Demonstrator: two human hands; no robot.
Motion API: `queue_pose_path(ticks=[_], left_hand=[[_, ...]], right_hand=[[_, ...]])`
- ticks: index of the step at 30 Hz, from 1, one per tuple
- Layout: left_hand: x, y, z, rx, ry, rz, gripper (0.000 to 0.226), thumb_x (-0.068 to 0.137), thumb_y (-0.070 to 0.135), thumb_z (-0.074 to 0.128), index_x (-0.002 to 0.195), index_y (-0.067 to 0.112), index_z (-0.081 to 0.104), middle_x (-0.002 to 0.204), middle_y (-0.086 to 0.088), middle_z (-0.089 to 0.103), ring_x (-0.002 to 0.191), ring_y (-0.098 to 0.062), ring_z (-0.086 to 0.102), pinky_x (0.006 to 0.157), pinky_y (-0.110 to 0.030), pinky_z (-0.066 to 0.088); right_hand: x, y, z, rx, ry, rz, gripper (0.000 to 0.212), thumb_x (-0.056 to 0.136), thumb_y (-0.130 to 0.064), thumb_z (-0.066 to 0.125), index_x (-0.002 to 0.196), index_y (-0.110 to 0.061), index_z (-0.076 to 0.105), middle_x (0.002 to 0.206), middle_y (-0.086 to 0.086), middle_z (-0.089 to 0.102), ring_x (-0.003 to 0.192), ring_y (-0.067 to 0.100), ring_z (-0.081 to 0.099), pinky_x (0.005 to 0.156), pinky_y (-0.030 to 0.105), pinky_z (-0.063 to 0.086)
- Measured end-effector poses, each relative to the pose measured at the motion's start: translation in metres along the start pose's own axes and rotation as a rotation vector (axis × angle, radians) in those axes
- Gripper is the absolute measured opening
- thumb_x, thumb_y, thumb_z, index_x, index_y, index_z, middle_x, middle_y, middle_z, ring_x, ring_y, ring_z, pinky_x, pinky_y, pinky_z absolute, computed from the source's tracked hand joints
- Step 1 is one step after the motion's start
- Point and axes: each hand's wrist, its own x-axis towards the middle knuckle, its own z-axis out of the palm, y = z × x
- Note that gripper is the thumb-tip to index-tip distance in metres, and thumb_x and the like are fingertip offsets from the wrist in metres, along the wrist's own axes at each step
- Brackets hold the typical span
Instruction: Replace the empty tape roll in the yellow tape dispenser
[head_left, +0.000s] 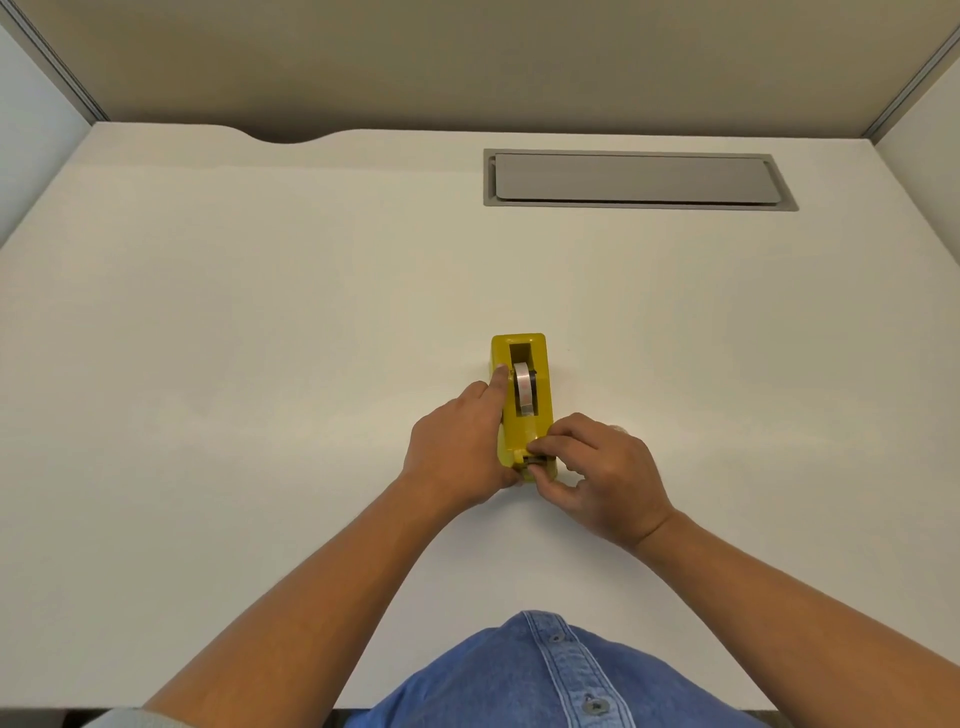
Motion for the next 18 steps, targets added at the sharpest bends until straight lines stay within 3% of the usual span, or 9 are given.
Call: queue_pose_path(ticks=[8, 13, 18], left_hand=[[-0.001, -0.001, 0.001, -0.038, -0.015, -0.011, 0.122, 0.06, 0.057, 0.082, 0.151, 0.029, 0.006, 0.121, 0.001, 0.059, 0.099, -0.02, 0.063, 0.07, -0.038, 0.058], [0.003, -0.002, 0.0, -0.098, -0.039, -0.03, 0.124, 0.057, 0.057, 0.084, 0.151, 0.032, 0.008, 0.124, 0.003, 0.057, 0.103, -0.019, 0.061, 0.074, -0.036, 0.059], [0.001, -0.016, -0.001, -0.427, -0.144, -0.126, 0.124, 0.064, 0.031, 0.09, 0.152, 0.038, 0.002, 0.111, 0.01, 0.052, 0.081, -0.011, 0.054, 0.076, -0.028, 0.053]], right_hand=[[0.0, 0.001, -0.001, -0.001, -0.005, -0.014, 0.03, 0.077, -0.033, 0.079, 0.099, -0.013, 0.074, 0.092, 0.007, 0.072, 0.068, 0.019, 0.066, 0.054, 0.029, 0.056], [-0.004, -0.002, -0.006, 0.06, -0.031, 0.091, 0.042, 0.077, -0.043, 0.073, 0.109, -0.016, 0.068, 0.098, 0.002, 0.068, 0.063, 0.007, 0.049, 0.054, 0.018, 0.046], [-0.016, 0.0, -0.007, 0.105, -0.036, 0.187, 0.031, 0.084, -0.035, 0.068, 0.109, -0.017, 0.067, 0.097, 0.0, 0.068, 0.074, 0.01, 0.056, 0.062, 0.018, 0.049]])
